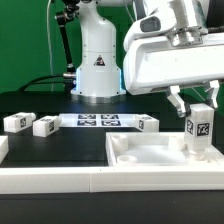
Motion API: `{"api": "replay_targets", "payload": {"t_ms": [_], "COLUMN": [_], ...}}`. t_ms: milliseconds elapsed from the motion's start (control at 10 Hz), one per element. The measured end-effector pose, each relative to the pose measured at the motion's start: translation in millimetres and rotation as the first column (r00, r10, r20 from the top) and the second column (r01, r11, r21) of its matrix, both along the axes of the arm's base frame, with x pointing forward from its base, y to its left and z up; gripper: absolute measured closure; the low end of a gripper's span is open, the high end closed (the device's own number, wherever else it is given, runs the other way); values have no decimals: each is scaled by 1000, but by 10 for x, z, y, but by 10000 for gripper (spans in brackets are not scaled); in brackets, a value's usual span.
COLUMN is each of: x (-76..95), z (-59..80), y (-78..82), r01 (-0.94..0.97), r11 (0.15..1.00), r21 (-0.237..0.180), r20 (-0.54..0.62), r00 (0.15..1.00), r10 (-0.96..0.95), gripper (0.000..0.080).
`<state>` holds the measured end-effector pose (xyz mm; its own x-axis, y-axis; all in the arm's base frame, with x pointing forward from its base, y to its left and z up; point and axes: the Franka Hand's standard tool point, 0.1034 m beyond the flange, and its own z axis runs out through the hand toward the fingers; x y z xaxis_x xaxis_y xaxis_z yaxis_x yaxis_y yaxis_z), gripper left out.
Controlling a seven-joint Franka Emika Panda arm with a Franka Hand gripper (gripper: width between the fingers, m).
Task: Assemble square table
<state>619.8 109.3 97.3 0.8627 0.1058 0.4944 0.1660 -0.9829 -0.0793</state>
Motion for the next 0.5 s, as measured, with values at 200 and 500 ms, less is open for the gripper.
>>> {"api": "replay_targets", "payload": {"t_ms": [200, 500], "x": [-12, -20], "z": [-67, -110], "y": [16, 25], "r01": [-1, 0], "r11": [1000, 1000], "r21": [1, -1], "r20": [-7, 0], "r00": [1000, 1000], "r10": [2, 0], "gripper": [508, 508]}}
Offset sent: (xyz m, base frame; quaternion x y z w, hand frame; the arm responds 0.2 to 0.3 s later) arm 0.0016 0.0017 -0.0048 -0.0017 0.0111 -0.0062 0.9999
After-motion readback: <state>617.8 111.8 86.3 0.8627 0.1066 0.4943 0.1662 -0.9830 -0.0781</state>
